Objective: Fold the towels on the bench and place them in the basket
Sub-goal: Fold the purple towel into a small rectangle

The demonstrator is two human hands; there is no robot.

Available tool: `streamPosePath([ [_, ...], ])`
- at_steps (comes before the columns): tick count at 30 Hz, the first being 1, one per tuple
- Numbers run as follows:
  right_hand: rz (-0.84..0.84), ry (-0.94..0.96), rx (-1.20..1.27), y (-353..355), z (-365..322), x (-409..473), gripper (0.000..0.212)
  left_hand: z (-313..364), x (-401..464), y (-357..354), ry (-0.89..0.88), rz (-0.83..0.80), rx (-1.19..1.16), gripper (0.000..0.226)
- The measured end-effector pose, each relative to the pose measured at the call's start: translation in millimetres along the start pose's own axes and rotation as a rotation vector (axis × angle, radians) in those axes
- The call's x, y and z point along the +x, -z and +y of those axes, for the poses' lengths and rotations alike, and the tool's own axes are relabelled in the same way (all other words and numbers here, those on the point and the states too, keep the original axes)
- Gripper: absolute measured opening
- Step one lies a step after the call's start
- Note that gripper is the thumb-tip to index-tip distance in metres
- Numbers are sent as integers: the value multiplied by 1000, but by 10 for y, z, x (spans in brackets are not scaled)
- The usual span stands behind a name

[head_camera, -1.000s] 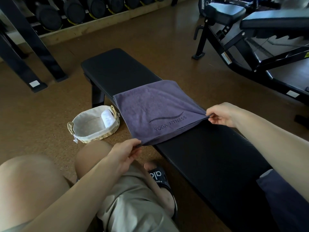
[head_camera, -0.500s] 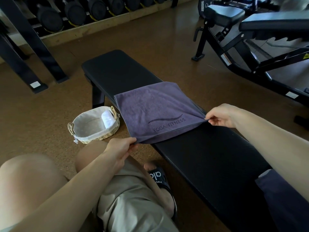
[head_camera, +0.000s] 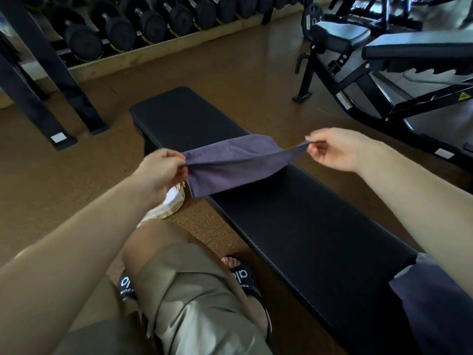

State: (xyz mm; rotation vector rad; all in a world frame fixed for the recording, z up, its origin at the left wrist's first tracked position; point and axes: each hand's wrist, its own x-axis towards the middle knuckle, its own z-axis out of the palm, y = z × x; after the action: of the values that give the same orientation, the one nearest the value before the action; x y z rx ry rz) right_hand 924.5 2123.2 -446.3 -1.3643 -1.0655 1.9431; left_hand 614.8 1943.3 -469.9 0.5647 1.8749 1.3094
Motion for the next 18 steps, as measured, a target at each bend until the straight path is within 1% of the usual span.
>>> streamPosePath([
  [3, -19, 140, 164, -181, -162, -61, 18, 348, 76, 101, -104, 32, 22, 27],
  [5, -8, 211, 241, -294, -253, -92, 15, 554, 76, 171, -147, 44, 26, 18],
  [6, -3, 236, 274, -345, -293, -103, 15, 635, 65, 218, -189, 46, 75, 10],
  [7, 6, 255, 305, -386, -327, -110, 15, 696, 49, 272, -259, 43, 189, 4],
  [9, 39, 284, 342, -453, -385, -110, 10, 758, -9, 371, -435, 52, 539, 17],
  [10, 56, 298, 335, -484, -410, -111, 6, 772, -34, 403, -522, 67, 675, 18],
  [11, 79, 312, 303, -503, -430, -104, 3, 782, -51, 427, -599, 81, 761, 15],
  [13, 137, 328, 175, -529, -461, -91, 3, 792, -30, 451, -746, 92, 870, 10],
  [15, 198, 330, 92, -534, -482, -68, 3, 801, 16, 474, -865, 94, 940, 7],
  [18, 258, 356, 131, -548, -517, -26, 5, 842, 76, 533, -988, 75, 982, 7],
])
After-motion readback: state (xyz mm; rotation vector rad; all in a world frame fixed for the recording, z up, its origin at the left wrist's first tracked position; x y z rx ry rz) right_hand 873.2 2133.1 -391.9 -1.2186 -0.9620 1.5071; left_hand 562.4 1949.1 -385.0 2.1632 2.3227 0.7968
